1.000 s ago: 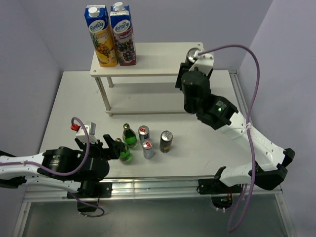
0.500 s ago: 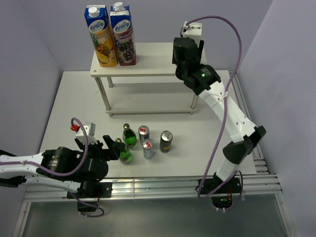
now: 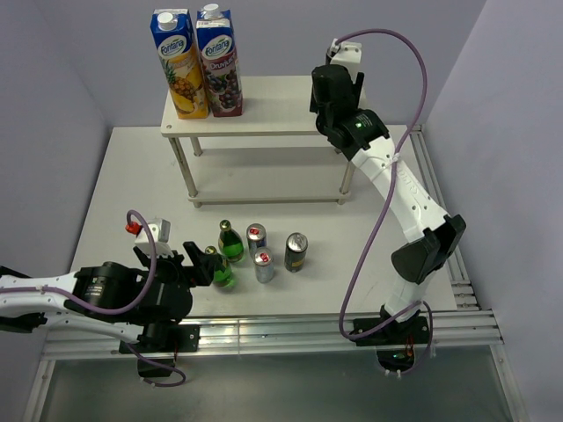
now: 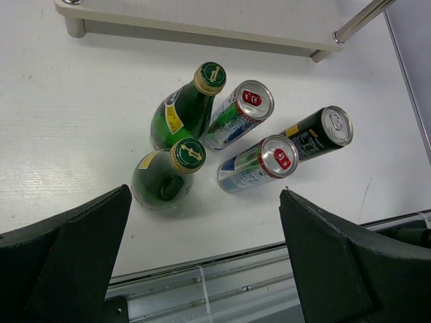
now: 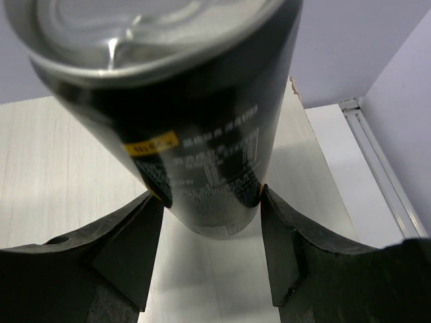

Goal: Place and organize the beverage onto the shelf

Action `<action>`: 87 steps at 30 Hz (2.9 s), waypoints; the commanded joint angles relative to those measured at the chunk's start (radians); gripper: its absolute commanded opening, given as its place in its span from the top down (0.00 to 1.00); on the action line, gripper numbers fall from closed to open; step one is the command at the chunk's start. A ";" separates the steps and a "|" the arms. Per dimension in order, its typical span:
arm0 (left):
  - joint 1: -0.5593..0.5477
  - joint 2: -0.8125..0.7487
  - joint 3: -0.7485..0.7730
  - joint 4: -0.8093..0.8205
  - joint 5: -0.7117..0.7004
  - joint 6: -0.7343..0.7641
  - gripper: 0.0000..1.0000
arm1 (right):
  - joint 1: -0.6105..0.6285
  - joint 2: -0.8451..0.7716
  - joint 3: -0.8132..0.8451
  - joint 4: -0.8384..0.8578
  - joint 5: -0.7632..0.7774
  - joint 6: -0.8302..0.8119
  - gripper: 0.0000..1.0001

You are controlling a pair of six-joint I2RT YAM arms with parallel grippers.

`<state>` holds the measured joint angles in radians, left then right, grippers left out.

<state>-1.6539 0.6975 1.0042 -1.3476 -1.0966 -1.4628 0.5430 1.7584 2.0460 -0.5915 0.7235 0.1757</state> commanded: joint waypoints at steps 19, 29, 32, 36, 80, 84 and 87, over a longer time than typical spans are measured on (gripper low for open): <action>-0.020 0.005 -0.001 -0.022 -0.016 -0.018 0.01 | -0.018 -0.105 -0.133 0.076 0.019 0.068 0.00; -0.018 0.008 -0.003 -0.022 -0.019 -0.018 0.01 | -0.012 -0.235 -0.245 0.064 -0.061 0.111 0.00; -0.020 0.013 -0.004 -0.022 -0.022 -0.019 0.01 | 0.005 -0.303 -0.320 0.073 -0.079 0.117 0.00; -0.018 0.026 -0.004 -0.022 -0.022 -0.021 0.01 | 0.018 -0.396 -0.421 0.085 -0.162 0.137 0.00; -0.010 0.059 0.019 -0.022 -0.052 0.050 0.01 | 0.719 -0.545 -1.646 0.834 0.103 0.607 0.00; -0.010 0.022 0.017 -0.021 -0.049 0.048 0.01 | 0.683 -0.442 -1.630 0.915 0.131 0.584 0.00; -0.012 -0.007 0.013 -0.018 -0.048 0.047 0.01 | 0.667 -0.381 -1.614 0.963 0.164 0.552 0.00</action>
<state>-1.6653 0.7212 1.0103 -1.3479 -1.1313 -1.4261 1.2232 1.3361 0.3859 0.2562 0.7891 0.7586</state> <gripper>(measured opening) 0.994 0.998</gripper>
